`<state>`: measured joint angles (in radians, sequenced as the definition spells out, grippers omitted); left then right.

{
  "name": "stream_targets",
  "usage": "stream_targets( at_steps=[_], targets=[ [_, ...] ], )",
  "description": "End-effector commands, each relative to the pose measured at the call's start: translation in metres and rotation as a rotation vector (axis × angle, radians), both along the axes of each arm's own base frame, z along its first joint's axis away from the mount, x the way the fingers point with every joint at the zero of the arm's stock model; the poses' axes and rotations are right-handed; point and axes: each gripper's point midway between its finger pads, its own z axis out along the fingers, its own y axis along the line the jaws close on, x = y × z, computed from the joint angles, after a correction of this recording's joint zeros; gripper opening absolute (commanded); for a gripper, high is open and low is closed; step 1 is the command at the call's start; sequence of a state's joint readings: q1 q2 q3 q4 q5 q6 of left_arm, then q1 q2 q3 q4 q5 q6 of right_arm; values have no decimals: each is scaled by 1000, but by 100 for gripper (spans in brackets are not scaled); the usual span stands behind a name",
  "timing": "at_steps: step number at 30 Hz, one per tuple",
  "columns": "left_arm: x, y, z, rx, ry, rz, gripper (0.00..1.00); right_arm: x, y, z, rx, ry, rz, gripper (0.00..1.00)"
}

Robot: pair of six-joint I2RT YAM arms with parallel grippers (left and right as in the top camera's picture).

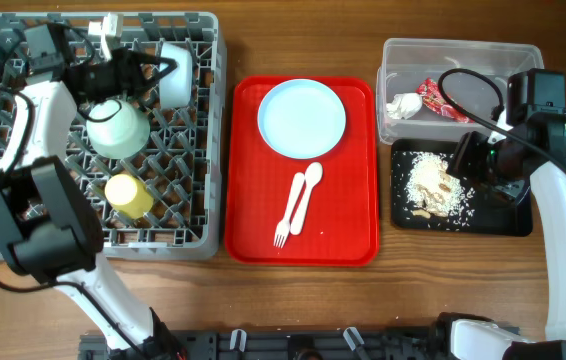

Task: Sort waste into correct bins and load items into the dishwasher rack
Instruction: 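Carry the light-blue bowl to the rack and release it, then reach the left gripper down to the white fork on the red tray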

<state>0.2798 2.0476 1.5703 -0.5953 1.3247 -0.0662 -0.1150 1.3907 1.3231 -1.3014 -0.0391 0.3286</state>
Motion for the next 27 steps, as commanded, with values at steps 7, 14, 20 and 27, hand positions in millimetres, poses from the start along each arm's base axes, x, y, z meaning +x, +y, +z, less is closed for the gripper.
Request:
stream_targets(
  at_steps=[7, 14, 20, 27],
  targets=[
    [3, 53, -45, 95, 172, 166, 22, 2, -5, 7, -23, -22, -20, 63],
    [0, 84, -47, 110, 191, 240, 93, 2, -5, 7, -21, -23, -20, 63],
    [-3, 99, -4, 159, 79, 288, 100, 2, -4, 8, -16, -23, -18, 63],
    [-34, 75, 50, 523, 63, 398, 100, 3, -4, 8, -17, -24, -19, 63]
  ],
)
